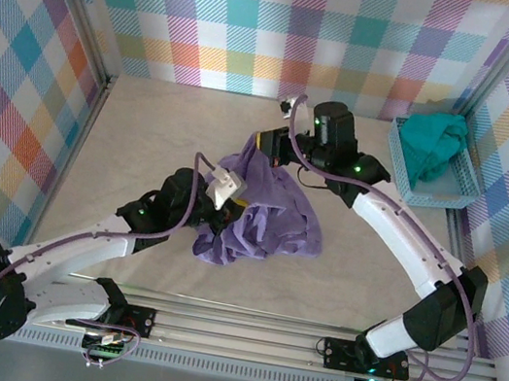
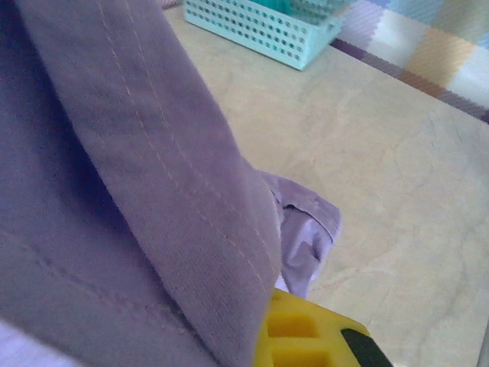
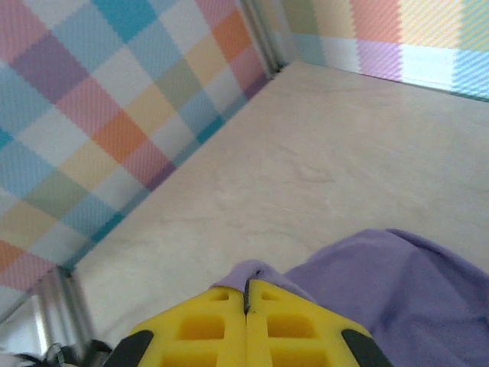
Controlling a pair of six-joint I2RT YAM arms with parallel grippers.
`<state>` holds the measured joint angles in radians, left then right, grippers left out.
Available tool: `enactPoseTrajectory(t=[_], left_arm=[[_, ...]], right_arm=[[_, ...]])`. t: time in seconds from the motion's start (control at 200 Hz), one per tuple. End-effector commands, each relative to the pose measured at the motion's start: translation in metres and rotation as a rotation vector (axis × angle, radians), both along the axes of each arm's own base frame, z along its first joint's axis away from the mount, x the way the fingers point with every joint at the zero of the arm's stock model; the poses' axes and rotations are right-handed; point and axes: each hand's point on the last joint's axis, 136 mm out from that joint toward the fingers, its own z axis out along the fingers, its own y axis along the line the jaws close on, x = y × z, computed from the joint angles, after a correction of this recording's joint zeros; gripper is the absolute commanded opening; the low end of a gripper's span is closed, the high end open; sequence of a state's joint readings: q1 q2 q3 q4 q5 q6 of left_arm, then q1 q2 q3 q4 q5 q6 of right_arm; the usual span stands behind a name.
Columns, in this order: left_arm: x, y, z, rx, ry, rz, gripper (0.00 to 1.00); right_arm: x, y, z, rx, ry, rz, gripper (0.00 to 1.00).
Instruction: Fold the inside-out t-shirt
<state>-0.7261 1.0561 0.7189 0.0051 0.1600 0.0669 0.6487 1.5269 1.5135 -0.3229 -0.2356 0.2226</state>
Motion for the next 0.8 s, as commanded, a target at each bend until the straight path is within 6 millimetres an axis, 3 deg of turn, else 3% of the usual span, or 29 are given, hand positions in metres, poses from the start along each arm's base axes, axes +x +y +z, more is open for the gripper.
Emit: enactPoseTrajectory(t=[0.0, 0.13, 0.255, 0.355, 0.45, 0.545, 0.67, 0.795], left_arm=[[0.006, 0.032, 0.04, -0.125, 0.016, 0.21, 0.0], [0.009, 0.081, 0.073, -0.254, 0.078, 0.434, 0.0], [0.007, 0.111, 0.093, -0.277, 0.116, 0.532, 0.0], [0.009, 0.126, 0.105, -0.274, 0.116, 0.591, 0.0], [0.014, 0.134, 0.111, -0.282, 0.108, 0.622, 0.0], [0.019, 0.137, 0.113, -0.282, 0.11, 0.633, 0.0], [0.022, 0.138, 0.113, -0.287, 0.118, 0.644, 0.0], [0.024, 0.134, 0.114, -0.299, 0.126, 0.629, 0.0]], right_arm=[[0.019, -0.012, -0.009, -0.124, -0.045, -0.091, 0.07], [0.023, -0.011, -0.024, -0.195, -0.018, -0.077, 0.35], [0.03, -0.056, -0.044, -0.322, -0.063, -0.219, 0.49], [0.035, -0.095, -0.082, -0.346, 0.026, -0.305, 0.53], [0.043, -0.114, -0.132, -0.404, 0.135, -0.338, 0.55], [0.053, -0.113, -0.173, -0.478, 0.213, -0.324, 0.55], [0.069, -0.1, -0.204, -0.509, 0.266, -0.289, 0.57], [0.085, -0.103, -0.241, -0.594, 0.324, -0.301, 0.58]])
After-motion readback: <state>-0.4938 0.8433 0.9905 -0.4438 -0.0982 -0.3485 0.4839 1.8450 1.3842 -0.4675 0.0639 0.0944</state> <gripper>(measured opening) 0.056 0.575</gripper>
